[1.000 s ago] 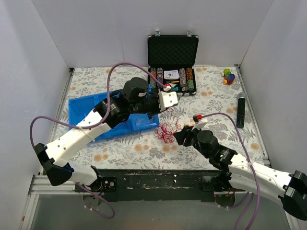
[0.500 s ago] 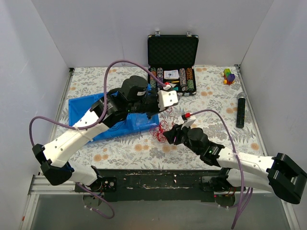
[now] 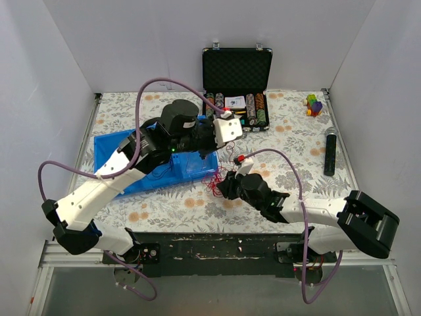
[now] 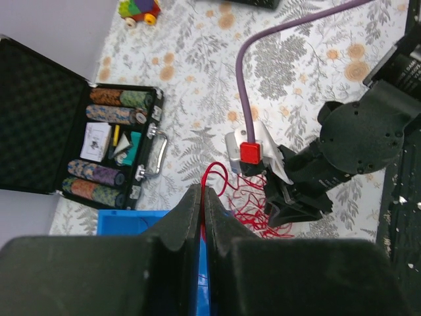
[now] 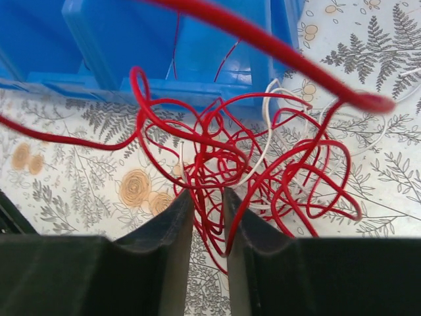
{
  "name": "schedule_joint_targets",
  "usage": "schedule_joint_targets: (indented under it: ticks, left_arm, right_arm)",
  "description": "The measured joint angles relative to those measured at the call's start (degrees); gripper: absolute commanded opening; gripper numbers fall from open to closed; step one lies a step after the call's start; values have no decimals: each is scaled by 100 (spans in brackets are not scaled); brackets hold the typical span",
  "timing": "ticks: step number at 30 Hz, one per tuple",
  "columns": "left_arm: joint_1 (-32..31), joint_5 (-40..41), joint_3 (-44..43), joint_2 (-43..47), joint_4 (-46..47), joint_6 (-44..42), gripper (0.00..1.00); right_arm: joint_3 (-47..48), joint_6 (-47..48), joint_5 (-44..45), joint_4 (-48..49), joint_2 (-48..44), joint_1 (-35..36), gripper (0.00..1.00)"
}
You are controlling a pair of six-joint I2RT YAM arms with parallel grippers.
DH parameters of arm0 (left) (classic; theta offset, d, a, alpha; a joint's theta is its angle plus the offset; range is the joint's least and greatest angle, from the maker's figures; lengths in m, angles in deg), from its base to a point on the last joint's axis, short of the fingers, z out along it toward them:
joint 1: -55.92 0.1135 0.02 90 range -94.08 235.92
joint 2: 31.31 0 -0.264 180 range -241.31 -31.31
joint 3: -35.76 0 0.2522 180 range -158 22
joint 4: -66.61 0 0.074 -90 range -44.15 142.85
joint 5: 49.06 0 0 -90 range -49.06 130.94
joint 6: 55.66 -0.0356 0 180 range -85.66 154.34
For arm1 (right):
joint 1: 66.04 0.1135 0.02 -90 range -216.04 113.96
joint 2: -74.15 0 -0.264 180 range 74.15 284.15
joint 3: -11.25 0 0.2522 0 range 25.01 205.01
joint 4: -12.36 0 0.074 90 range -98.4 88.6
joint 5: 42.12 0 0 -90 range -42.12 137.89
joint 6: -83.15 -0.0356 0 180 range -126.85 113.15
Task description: Untangle the cables
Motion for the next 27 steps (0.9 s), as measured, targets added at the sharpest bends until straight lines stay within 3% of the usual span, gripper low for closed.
schedule_joint_targets:
  ticks: [5,10,17,27]
  left_arm:
    - [-11,195,-520,-4,-15,-131,0]
    - [-17,647,-920,-9,192,-378,0]
    - [-20,1694,-876,92,1777,-1084,0]
    - [-20,2153,-1176,223,3445,-1989,0]
  right_arm:
    - [-76,-103,28,-177,-59,2,4]
    - [-586,-343,70,-616,-719,11,2]
    - [-1123,-914,249,-1526,-1364,11,1]
    - [-1001,-1261,476,-2420,-1325,13,1]
